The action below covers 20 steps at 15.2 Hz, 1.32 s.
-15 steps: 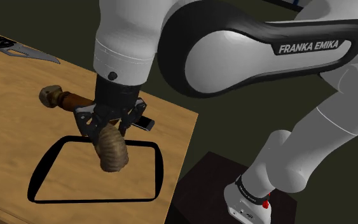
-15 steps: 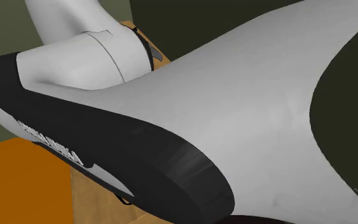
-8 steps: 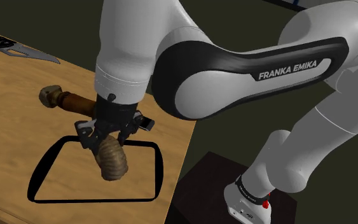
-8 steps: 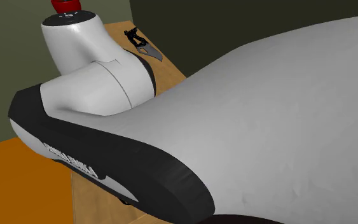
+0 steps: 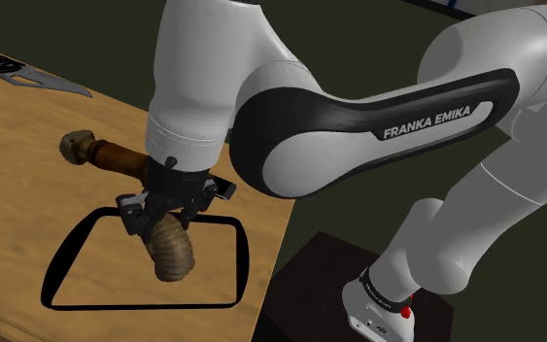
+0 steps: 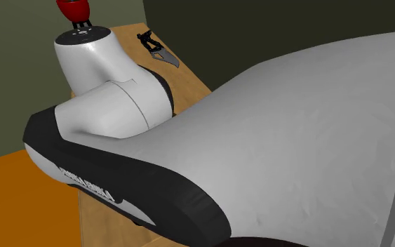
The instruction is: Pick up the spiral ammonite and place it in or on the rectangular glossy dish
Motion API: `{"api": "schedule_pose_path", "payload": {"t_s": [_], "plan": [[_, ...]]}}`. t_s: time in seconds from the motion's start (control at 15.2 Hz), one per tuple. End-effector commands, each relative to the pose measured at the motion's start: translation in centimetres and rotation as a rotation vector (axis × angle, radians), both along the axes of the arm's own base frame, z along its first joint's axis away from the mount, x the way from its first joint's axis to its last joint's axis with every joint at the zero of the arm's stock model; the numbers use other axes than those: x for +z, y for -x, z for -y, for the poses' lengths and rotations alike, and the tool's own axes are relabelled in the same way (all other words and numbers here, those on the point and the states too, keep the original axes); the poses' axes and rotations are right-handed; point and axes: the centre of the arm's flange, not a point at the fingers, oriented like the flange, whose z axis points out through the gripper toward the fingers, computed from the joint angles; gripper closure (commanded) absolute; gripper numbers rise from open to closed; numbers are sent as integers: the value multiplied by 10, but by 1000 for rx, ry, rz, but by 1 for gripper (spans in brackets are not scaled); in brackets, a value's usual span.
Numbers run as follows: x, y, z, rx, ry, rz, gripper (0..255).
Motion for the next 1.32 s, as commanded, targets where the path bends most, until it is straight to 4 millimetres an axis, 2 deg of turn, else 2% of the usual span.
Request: {"api": "schedule_pose_path", "payload": {"t_s": [0.0,0.07,0.13,0.46,0.73,1.25], "plan": [[-1,0,0,0,1,-2,255],[-1,0,0,0,1,-2,255],[-2,0,0,0,1,-2,0],[-1,0,0,0,1,-2,0],[48,4,5,0,1,-2,0],[48,4,5,0,1,-2,0]]}}
